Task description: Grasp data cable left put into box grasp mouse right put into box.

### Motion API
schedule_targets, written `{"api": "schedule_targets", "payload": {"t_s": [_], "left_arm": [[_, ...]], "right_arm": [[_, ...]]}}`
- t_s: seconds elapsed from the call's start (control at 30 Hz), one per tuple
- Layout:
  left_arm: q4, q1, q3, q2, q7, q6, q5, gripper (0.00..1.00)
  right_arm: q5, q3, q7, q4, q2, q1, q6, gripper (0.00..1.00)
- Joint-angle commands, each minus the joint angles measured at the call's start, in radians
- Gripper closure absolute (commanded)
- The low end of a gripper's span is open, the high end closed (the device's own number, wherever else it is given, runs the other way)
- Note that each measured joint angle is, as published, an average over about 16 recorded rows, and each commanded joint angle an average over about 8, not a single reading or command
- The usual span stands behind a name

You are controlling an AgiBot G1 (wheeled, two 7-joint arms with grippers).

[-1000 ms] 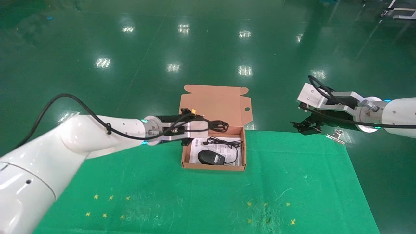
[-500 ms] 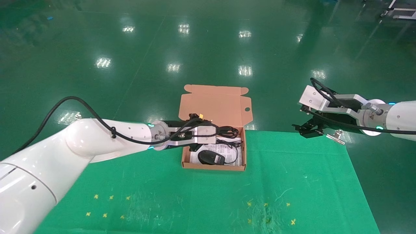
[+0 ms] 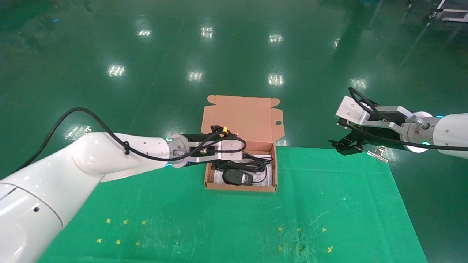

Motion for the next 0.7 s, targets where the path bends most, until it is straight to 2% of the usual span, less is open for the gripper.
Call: {"api": "schedule_targets", "payload": {"t_s": [0.03,0.13,0.43,0.53,0.7], "left_arm": [[-0.011,-0.001,-0.002,-0.009,0.001,0.000,-0.003,0.00],[-0.017,-0.048,-0.016,-0.035,-0.009,-0.019,-0.006,0.00],[0.020,-0.171,-0.038,-0.076,-0.048,-0.053,0.000,0.00],[0.015,-0.177,-0.048,-0.088,-0.057,-0.046,-0.008,0.00],[-0.030,-0.139,-0.089,-0.130,-0.091,0.010,-0.055,0.00]], "right_arm": [[0.001,0.001,-0.001,-0.002,0.000,0.000,0.002,0.00],[-0.021,0.011,-0.004,0.019,0.014,0.037,0.006,0.00],[-0.142,-0.007,-0.047,0.092,0.025,0.163,-0.087,0.00],[-0.143,0.002,-0.055,0.105,0.023,0.171,-0.109,0.00],[-0.076,0.062,-0.076,0.117,0.029,0.125,-0.160,0.00]]}}
